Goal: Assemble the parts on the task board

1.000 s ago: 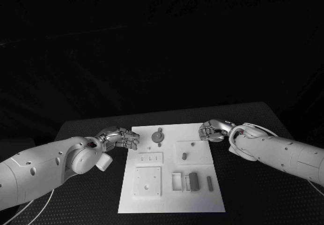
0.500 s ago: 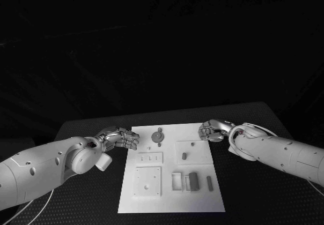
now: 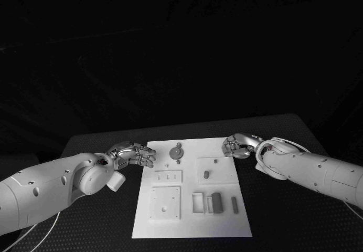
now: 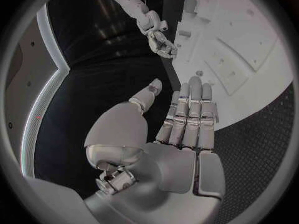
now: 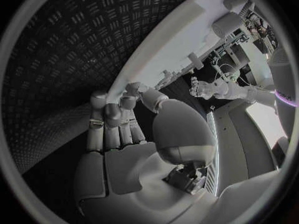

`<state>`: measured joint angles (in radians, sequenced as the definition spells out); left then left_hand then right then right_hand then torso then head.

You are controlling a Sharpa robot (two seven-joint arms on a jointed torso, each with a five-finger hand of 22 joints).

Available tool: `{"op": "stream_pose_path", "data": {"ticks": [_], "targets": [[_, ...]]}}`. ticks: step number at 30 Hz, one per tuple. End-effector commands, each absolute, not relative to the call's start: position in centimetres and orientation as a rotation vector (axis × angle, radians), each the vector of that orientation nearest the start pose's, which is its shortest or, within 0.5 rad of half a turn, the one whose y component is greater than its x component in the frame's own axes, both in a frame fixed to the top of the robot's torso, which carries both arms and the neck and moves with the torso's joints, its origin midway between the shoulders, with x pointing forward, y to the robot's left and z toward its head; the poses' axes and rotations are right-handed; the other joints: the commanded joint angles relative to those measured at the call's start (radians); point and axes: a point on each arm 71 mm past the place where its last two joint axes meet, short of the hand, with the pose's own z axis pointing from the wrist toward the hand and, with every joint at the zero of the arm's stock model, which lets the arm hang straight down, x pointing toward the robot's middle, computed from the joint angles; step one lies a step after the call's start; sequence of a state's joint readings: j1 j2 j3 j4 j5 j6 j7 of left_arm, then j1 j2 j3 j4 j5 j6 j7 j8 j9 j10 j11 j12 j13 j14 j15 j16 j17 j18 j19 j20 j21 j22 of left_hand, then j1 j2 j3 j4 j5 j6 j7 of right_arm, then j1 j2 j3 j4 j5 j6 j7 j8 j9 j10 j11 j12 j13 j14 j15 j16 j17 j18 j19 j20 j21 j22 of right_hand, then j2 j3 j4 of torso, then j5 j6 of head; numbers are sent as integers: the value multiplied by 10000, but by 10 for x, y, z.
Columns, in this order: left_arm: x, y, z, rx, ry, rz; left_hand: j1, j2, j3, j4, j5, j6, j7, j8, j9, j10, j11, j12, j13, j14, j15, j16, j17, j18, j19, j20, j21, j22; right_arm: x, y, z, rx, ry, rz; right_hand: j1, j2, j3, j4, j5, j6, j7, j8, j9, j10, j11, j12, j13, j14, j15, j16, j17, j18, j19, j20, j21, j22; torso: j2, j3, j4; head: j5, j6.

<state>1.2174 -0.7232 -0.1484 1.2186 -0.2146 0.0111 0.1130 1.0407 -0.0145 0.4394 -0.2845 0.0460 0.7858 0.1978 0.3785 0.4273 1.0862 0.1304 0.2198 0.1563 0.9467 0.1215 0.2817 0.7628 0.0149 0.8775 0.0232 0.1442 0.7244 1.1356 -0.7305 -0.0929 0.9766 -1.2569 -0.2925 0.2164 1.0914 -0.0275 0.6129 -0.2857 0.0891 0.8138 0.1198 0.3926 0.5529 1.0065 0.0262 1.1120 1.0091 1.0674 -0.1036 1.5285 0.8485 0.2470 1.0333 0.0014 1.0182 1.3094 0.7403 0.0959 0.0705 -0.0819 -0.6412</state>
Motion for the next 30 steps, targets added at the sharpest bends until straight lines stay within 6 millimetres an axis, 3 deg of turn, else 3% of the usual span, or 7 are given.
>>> {"op": "stream_pose_path", "data": {"ticks": [1, 17, 26, 30], "targets": [[518, 223, -242, -9628, 19440, -13414, -96, -24, -23, 23, 46, -48, 8, -64, -9, -45, 58, -56, -4, 25, 17, -45, 12, 126, 41, -1, -43, 14, 539, -307, -258, 182, 17393, 5709, -6, 123, -31, -33, 62, 2114, -277, 49, 57, -260, -386, 74, -11, 102, -65, 66, 19, 148, 87, -27, 72, 174, 0, 2, -2, -4, 0], [518, 223, -241, -9580, 19452, -13418, -91, -11, -15, 21, 46, -28, 2, -59, -2, -39, 56, -51, 0, 28, 15, -55, 22, 127, 43, -1, -48, 21, 540, -308, -255, 1161, 16907, 5634, -128, 112, -31, -28, 67, 2248, -361, 158, 287, -119, -466, 204, 40, 196, -126, 110, 45, 148, 155, -81, 141, 172, 2, -1, 2, -15, 5], [517, 221, -241, -9279, 19579, -13311, -180, 101, 27, 47, 45, 743, -405, 232, 134, 617, -228, 124, 142, 200, -61, -63, 138, 68, 35, -51, -85, 95, 538, -304, -253, 1594, 16843, 5563, -132, 121, -4, -41, 67, 2303, -394, 192, 371, -63, -500, 263, 69, 233, -161, 112, 45, 148, 179, -106, 163, 171, -1, -3, -7, 13, 25], [516, 220, -242, -9446, 19729, -12985, -264, 89, 18, 61, 45, 888, -493, 226, 122, 750, -268, 78, 157, 191, -45, -110, 158, 41, 18, -56, -103, 121, 541, -294, -241, 1607, 16826, 5688, -128, 117, 3, -46, 67, 2316, -403, 198, 391, -49, -509, 274, 74, 248, -171, 115, 45, 148, 189, -115, 172, 171, -8, -1, -16, 18, 63]]}}
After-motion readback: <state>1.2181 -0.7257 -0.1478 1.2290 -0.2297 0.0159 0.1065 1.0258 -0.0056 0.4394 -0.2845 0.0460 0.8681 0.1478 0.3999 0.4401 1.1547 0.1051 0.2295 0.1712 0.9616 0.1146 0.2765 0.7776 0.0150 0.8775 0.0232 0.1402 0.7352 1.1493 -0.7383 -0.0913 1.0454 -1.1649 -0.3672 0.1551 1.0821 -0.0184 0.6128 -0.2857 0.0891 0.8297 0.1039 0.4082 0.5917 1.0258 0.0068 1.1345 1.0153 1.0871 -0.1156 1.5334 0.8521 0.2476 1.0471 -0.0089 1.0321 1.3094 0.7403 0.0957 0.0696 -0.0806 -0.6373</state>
